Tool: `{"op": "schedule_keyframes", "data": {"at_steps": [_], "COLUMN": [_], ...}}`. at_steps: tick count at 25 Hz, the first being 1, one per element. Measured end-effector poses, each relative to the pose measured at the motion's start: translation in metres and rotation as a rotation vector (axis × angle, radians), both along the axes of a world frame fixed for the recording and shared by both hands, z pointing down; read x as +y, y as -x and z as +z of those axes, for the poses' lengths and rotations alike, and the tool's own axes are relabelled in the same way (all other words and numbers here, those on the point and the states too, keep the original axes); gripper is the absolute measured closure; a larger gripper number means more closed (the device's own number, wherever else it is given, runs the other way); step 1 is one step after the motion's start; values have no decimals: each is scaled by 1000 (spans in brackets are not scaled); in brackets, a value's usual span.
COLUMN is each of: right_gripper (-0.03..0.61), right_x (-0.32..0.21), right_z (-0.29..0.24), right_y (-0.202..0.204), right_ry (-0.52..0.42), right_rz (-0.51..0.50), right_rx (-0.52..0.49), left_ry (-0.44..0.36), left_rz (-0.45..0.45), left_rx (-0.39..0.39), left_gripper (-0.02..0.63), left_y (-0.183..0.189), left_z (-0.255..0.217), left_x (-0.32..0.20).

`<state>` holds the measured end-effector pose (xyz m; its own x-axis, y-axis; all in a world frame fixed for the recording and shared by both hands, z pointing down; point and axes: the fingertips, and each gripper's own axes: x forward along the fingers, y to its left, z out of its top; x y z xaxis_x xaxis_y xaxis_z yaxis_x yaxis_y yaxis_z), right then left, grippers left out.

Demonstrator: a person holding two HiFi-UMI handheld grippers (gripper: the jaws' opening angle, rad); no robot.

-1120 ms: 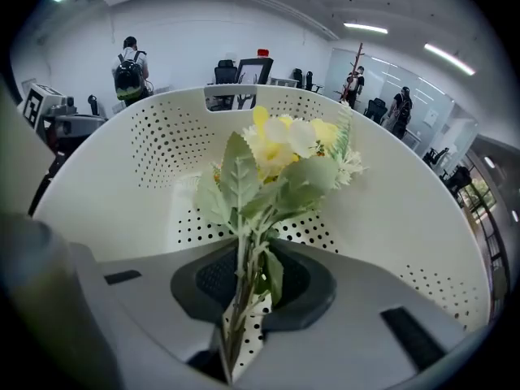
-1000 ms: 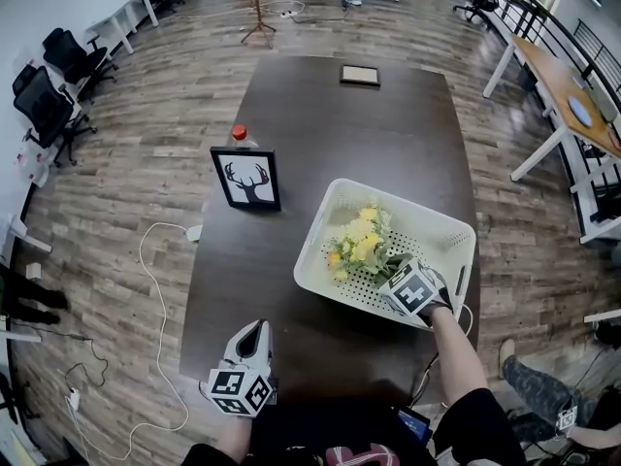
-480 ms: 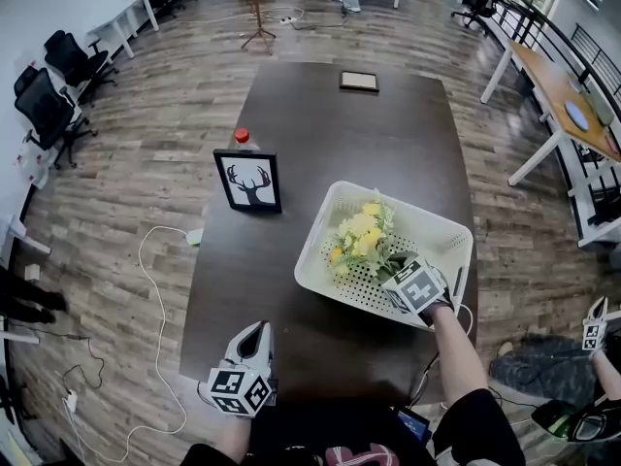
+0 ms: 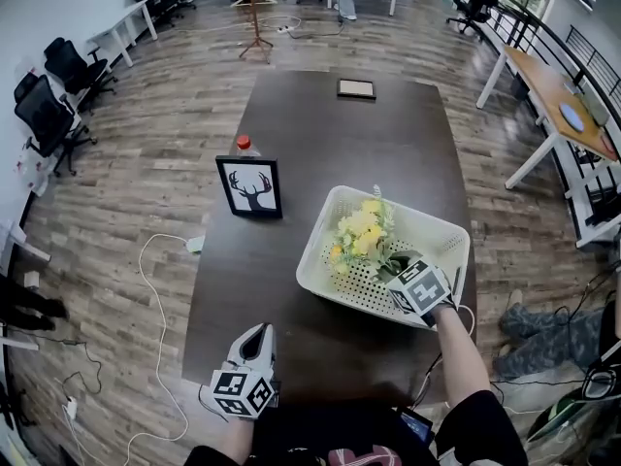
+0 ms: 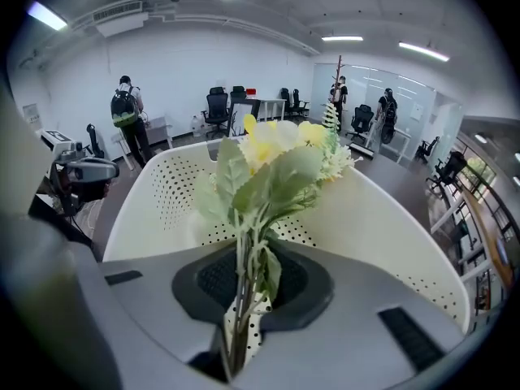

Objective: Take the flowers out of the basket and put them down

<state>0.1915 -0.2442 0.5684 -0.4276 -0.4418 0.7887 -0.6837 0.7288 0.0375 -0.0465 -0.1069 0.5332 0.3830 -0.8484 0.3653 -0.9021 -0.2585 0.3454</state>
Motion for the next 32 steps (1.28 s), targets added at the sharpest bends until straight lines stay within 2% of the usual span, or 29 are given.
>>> {"op": "schedule_keyframes", "data": {"at_steps": [13,23,32], "right_gripper": [523,525,526], "right_x": [1,10,19], "right_z": [-39,-68,-87], "right_y": [3,3,10], "right_ry": [-62,-144,-203], "right_rz": [49,110,145], "right_rx": [-54,-60,-98], "left_ry": [-15,-40,-54], "left_rz": [-4,30,22], "left_rx": [-3,-3,-3], "left_gripper": [606,606,606], "left_y": [6,4,15], "left_z": [0,-6,-11], "left_x": [12,18,26]}}
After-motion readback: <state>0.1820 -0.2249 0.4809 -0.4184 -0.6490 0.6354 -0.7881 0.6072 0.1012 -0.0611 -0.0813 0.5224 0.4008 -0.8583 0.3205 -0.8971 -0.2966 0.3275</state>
